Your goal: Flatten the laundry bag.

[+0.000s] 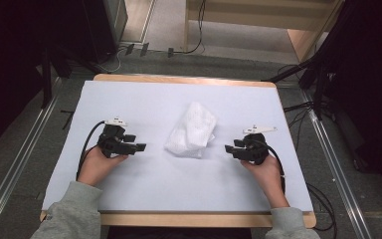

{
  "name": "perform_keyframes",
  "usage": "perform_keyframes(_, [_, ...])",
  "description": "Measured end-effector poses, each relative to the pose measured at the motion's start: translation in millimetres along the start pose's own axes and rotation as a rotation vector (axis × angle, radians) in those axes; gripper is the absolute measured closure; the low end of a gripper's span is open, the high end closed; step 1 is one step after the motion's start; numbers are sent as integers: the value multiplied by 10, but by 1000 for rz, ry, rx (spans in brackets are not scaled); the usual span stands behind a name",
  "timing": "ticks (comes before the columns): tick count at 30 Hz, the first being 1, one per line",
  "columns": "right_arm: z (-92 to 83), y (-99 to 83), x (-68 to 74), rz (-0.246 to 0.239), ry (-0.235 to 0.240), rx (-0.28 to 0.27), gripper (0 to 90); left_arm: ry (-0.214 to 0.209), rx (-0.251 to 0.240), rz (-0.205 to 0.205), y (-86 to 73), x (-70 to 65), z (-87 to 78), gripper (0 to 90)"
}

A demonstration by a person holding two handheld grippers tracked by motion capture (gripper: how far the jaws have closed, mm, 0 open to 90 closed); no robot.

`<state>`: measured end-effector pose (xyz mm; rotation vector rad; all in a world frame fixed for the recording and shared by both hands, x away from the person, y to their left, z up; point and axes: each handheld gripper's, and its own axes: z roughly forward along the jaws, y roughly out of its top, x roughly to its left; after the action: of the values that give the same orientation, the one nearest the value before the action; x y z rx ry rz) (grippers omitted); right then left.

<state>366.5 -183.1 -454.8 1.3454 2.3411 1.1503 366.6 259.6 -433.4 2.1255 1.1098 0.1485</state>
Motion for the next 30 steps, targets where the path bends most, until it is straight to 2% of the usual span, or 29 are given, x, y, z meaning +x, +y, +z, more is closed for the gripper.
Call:
perform_keyframes(6, [-1, 34, 27, 20, 14, -3, 574, -1, 2, -2, 2, -5, -2, 378])
perform_keyframes(8, [0, 44, 33, 13, 16, -7, 583, 0, 4, -2, 4, -8, -5, 379])
perform_keyframes(14, [23, 113, 104, 10, 23, -15, 687, -2, 6, -5, 7, -9, -8, 380])
perform_keyframes(15, [38, 137, 126, 10, 31, -16, 735, -2, 6, -5, 8, -9, -6, 380])
perform_keyframes(21, [102, 205, 175, 0, 38, 6, 900, -3, 6, -6, 8, -10, -8, 380])
perform_keyframes(30, [268, 285, 200, -10, 36, 33, 900, -3, 8, -3, 6, -9, -12, 380])
